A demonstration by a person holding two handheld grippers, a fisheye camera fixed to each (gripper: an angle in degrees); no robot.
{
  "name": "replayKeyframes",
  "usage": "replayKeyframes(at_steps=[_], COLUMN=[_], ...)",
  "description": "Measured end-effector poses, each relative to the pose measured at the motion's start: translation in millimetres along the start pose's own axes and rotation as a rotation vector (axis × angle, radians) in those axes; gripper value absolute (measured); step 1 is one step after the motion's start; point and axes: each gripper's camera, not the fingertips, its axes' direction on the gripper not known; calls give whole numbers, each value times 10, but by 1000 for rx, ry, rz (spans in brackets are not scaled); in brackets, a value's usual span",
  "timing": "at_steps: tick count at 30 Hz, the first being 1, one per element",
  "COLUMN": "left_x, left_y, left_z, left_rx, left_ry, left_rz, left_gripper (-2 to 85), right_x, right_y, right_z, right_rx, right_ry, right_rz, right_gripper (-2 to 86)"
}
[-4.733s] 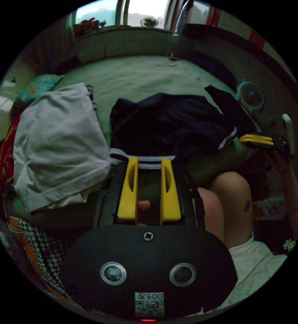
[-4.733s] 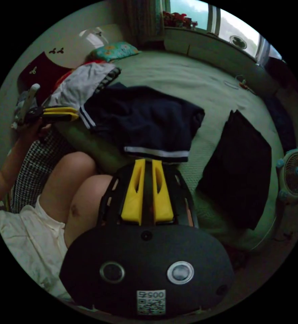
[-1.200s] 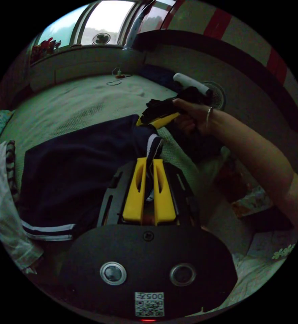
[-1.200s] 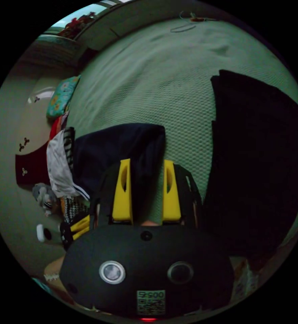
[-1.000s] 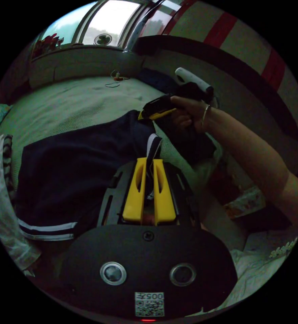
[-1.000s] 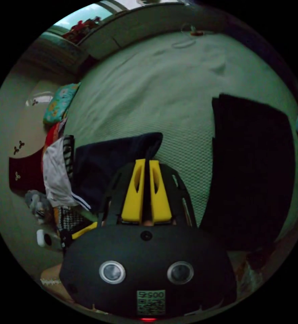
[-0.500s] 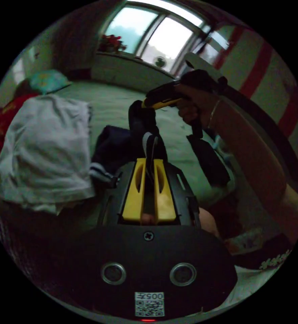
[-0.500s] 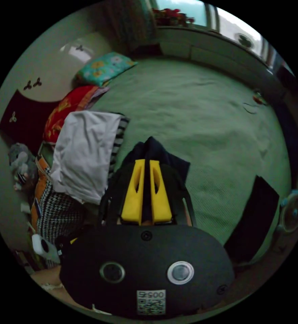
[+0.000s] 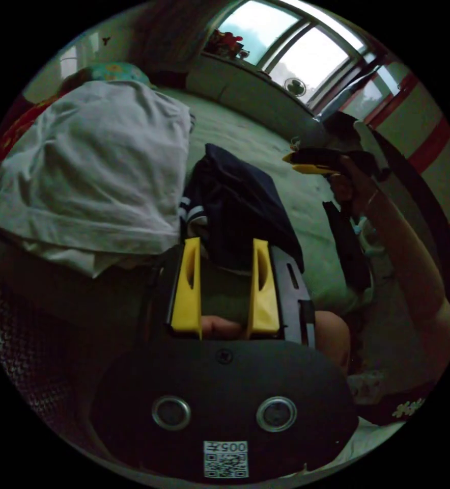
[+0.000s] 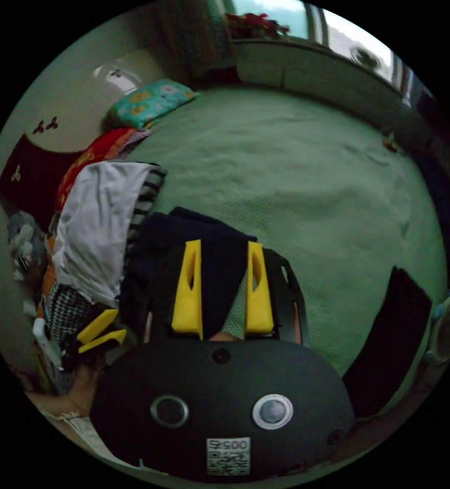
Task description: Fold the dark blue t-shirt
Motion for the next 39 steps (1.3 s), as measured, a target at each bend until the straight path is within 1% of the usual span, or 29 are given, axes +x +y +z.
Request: replayKeyframes(at_steps=[4, 6, 8, 10, 13, 14, 15, 17, 24, 30, 32, 34, 37, 39], left_x=[-193, -304, -433, -503, -605, -638, -657, -756, -773, -739, -760, -769, -836, -952], left_y=[-38, -60, -115, -158, -206, -231, -244, -269, -196, -101, -71, -89, -210, -304], left_z=[236, 282, 366, 446, 546, 564, 569, 556, 196, -167, -287, -288, -15, 274], left_rx=[-48, -45, -62, -87, -93, -101, -105, -109, -46, 15, 35, 28, -32, -111], left_ry=[-42, -23, 25, -6, -47, -54, -52, -8, 26, 59, 77, 71, 54, 63], left_rz=[-35, -65, -100, -116, -138, -132, -129, -154, -109, -80, -82, -59, -28, -50], left_gripper=[161, 159, 145, 131, 105, 90, 80, 52, 40, 41, 42, 44, 50, 57], right_x=[171, 181, 165, 117, -31, -81, -112, -139, -478, -1080, -1233, -1338, -1334, -1125], right_y=[-14, -80, -139, -182, -190, -169, -152, -125, 127, 332, 380, 416, 443, 482], right_z=[250, 458, 614, 724, 786, 761, 732, 658, -181, -910, -1075, -1152, -1028, -795], right_rx=[2, -21, -39, -39, -15, 6, 8, 7, 172, 247, 257, 250, 175, 99], right_ry=[-39, -54, -58, -84, -37, -34, -59, -89, -14, 136, 156, 201, 271, 351], right_rz=[60, 72, 79, 76, 31, 7, -9, -1, -42, -168, -193, -195, -142, -7], right_gripper=[134, 136, 134, 130, 97, 65, 22, 8, 2, -4, -5, -4, 2, 10])
